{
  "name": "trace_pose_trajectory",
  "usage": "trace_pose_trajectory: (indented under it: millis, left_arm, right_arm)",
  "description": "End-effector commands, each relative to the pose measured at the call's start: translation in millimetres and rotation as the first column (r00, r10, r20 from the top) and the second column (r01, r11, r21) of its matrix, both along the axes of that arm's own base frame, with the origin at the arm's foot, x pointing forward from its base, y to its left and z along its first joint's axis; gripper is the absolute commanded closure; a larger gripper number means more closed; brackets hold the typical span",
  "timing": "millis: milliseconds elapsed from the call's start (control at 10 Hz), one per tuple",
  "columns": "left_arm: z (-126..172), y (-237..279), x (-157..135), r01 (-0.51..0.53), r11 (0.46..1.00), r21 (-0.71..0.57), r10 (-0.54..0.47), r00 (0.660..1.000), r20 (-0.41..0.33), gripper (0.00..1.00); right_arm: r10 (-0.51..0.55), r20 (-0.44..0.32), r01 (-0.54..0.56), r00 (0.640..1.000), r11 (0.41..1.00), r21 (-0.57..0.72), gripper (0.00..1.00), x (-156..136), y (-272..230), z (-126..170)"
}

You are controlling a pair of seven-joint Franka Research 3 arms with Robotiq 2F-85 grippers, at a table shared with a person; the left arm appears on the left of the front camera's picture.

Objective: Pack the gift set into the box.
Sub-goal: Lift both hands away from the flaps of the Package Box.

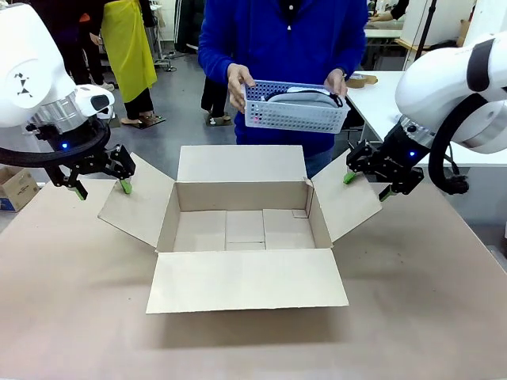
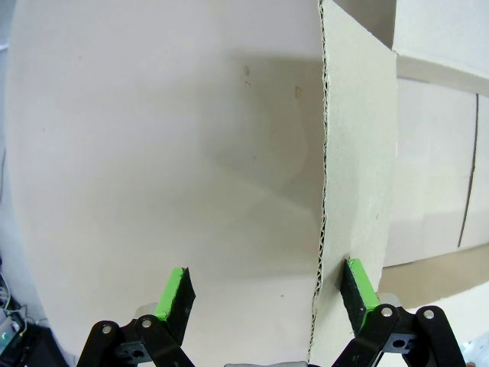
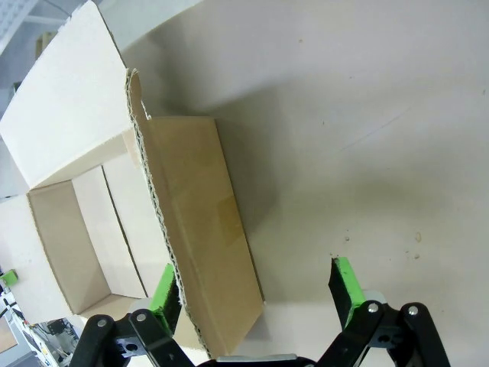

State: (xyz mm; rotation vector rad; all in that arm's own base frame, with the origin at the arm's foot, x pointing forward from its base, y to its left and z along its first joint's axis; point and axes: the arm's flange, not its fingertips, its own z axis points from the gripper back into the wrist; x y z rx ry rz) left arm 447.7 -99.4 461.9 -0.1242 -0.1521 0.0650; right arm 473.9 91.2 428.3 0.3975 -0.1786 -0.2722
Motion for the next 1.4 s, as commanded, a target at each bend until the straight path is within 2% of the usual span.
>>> trace_pose_trajectory:
  millis: [0,1300]
  left_arm:
    - [1.3,0.1,-0.5,-0.016,1.000,0.018,0.016,1.000,0.006,0.00]
    - [1.3,0.1,-0.5,-0.016,1.000,0.018,0.016,1.000,0.006,0.00]
  right_arm:
    - [-0.013,-0.009,0.013,1.000,1.000,-0.007,0.00,0.1,-0.9,5.1]
    - [-0.013,-0.009,0.013,1.000,1.000,-0.007,0.00,0.1,-0.9,5.1]
